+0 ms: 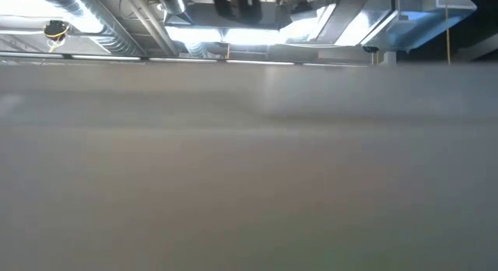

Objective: Pack school essentials
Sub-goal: Put the dark blue pencil into the orange supply box

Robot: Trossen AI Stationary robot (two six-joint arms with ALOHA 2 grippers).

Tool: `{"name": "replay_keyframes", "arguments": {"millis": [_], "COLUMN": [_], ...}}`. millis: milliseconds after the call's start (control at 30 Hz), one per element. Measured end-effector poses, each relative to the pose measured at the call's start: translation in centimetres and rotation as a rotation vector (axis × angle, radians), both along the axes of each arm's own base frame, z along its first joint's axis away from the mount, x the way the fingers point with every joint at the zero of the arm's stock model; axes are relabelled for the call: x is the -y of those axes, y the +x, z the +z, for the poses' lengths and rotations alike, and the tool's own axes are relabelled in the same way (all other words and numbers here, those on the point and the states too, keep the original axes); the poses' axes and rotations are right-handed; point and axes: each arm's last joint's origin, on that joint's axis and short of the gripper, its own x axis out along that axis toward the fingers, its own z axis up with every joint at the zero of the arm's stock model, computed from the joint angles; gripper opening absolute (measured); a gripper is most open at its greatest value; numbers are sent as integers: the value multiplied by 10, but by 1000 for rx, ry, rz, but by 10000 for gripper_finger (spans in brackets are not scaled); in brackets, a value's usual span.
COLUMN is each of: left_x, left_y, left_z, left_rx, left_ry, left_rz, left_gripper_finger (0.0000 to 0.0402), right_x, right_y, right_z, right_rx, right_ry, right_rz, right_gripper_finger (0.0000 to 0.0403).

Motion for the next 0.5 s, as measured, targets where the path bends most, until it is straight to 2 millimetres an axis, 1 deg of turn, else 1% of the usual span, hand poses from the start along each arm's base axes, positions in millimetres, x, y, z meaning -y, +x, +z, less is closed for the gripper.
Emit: {"name": "replay_keyframes", "arguments": {"millis": [133, 333, 433, 500], "left_x": [5, 10, 11, 11], "left_y": [-2, -4, -4, -4], "left_z": [0, 0, 0, 0], "left_rx": [-9, -11, -10, -11], "left_ry": [-13, -11, -9, -9], "left_rz": [-26, -32, -34, -34], "left_gripper_finger": [0, 0, 0, 0], "right_x": [-4, -7, -7, -8], "right_y": [3, 1, -1, -1], "right_z": [-15, -40, -46, -48], "right_rx": [27, 3, -32, -26], "right_ry": [-1, 20, 47, 48], "right_rz": [1, -10, -35, -32], "right_gripper_finger": [39, 39, 39, 39]}}
